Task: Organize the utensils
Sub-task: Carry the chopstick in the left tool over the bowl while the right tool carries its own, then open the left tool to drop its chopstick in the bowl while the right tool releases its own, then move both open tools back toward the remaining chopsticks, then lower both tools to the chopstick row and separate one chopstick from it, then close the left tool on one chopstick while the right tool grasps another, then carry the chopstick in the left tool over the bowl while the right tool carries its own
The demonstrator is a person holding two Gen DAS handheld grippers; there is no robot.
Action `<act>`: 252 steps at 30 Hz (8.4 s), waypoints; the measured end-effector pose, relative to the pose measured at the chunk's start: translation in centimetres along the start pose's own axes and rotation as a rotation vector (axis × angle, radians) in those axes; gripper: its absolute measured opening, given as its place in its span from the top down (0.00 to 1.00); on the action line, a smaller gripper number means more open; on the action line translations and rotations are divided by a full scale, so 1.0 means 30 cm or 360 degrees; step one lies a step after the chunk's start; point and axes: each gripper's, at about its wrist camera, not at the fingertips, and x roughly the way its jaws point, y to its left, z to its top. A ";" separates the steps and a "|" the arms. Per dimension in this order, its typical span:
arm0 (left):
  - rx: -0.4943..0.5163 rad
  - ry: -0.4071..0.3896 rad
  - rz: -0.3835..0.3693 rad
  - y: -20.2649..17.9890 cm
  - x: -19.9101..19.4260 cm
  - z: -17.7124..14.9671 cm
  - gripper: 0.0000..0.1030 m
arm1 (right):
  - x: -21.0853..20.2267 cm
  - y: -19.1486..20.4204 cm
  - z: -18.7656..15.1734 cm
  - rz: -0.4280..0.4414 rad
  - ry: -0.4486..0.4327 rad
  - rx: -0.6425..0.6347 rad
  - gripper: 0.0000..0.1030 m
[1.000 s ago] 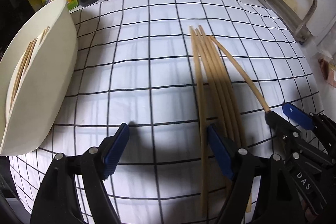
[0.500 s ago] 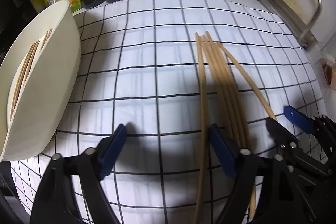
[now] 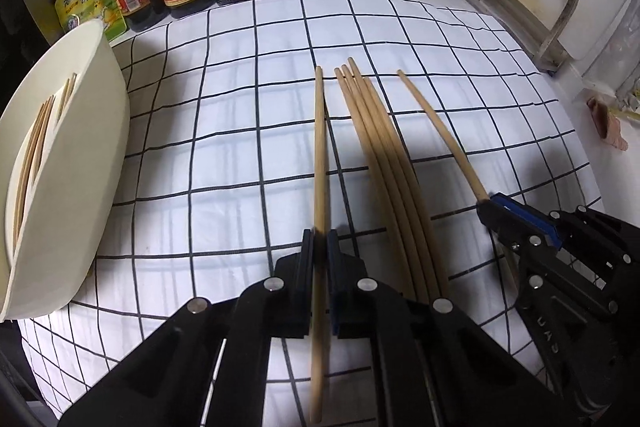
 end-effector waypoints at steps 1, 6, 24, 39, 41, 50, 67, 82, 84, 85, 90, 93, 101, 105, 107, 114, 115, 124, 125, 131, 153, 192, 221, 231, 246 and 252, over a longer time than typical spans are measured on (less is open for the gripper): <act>-0.0002 -0.0007 -0.0004 0.006 -0.013 0.002 0.93 | -0.017 -0.004 0.005 0.0015 -0.0011 0.0030 0.94; 0.0002 -0.0052 -0.0013 0.041 -0.085 0.028 0.93 | -0.096 0.015 0.053 0.0056 -0.0060 0.0096 0.94; -0.0245 -0.0307 0.0100 0.574 -0.402 0.119 0.93 | -0.133 0.547 0.409 0.0366 -0.0210 -0.0133 0.94; -0.0438 -0.0171 0.0194 0.961 -0.264 0.055 0.93 | 0.139 0.912 0.508 0.0455 0.0045 -0.0196 0.94; -0.0448 -0.0156 0.0189 0.979 -0.246 0.051 0.93 | 0.149 0.912 0.505 0.0442 0.0060 -0.0195 0.94; -0.0488 -0.0122 0.0179 1.017 -0.213 0.053 0.93 | 0.175 0.923 0.528 0.0423 0.0065 -0.0180 0.94; -0.0557 -0.0220 0.0242 1.022 -0.315 0.040 0.43 | 0.078 0.893 0.492 0.0406 -0.0018 -0.0173 0.78; -0.0539 -0.0306 0.0226 0.963 -0.406 -0.006 0.35 | -0.055 0.845 0.423 0.0370 -0.0086 -0.0154 0.74; -0.0531 -0.0312 0.0224 0.952 -0.418 -0.015 0.35 | -0.074 0.839 0.415 0.0367 -0.0102 -0.0150 0.70; -0.0528 -0.0316 0.0222 0.945 -0.425 -0.021 0.34 | -0.087 0.834 0.408 0.0368 -0.0114 -0.0148 0.69; -0.0515 -0.0328 0.0216 0.913 -0.451 -0.043 0.31 | -0.133 0.813 0.371 0.0361 -0.0134 -0.0144 0.68; -0.0511 -0.0335 0.0209 0.890 -0.469 -0.058 0.28 | -0.160 0.793 0.350 0.0352 -0.0142 -0.0134 0.67; -0.0476 -0.0331 0.0179 0.793 -0.490 -0.094 0.24 | -0.227 0.694 0.277 0.0333 -0.0164 -0.0095 0.60; -0.0434 -0.0324 0.0150 0.730 -0.487 -0.108 0.23 | -0.236 0.610 0.225 0.0286 -0.0156 -0.0048 0.59; -0.0415 -0.0329 0.0125 0.691 -0.486 -0.113 0.22 | -0.237 0.561 0.195 0.0264 -0.0148 -0.0017 0.58; -0.0343 -0.0344 0.0057 0.552 -0.473 -0.111 0.21 | -0.213 0.382 0.099 0.0115 -0.0091 0.0075 0.56; -0.0330 -0.0340 0.0038 0.526 -0.465 -0.110 0.21 | -0.209 0.346 0.083 0.0084 -0.0080 0.0094 0.56; -0.0240 -0.0288 -0.0032 0.360 -0.392 -0.102 0.21 | -0.140 0.175 0.003 -0.0083 0.0014 0.0118 0.54; -0.0232 -0.0279 -0.0039 0.344 -0.382 -0.101 0.20 | -0.124 0.163 -0.002 -0.0099 0.0037 0.0114 0.54; -0.0209 -0.0246 -0.0046 0.279 -0.333 -0.096 0.20 | -0.058 0.112 -0.019 -0.0094 0.0076 0.0113 0.54; -0.0147 -0.0157 -0.0018 0.177 -0.213 -0.080 0.20 | 0.018 0.089 -0.031 -0.0097 0.0072 0.0018 0.54; -0.0096 -0.0013 -0.0011 0.002 0.014 -0.052 0.20 | -0.028 -0.102 -0.060 -0.0133 0.0002 0.0117 0.54; -0.0056 -0.0053 0.0071 -0.020 0.035 0.003 0.56 | 0.008 -0.040 -0.035 -0.0093 0.0027 -0.0080 0.71; -0.0028 0.0025 -0.0015 -0.016 0.022 0.005 0.93 | 0.006 -0.041 -0.016 -0.0015 0.0075 0.0013 0.94; -0.0087 -0.0199 -0.0052 0.185 -0.279 0.081 0.93 | -0.172 0.115 0.133 0.0157 -0.0096 0.0127 0.94; -0.0185 -0.0270 0.0010 0.373 -0.350 0.108 0.93 | -0.167 0.298 0.275 0.0275 -0.0157 0.0024 0.94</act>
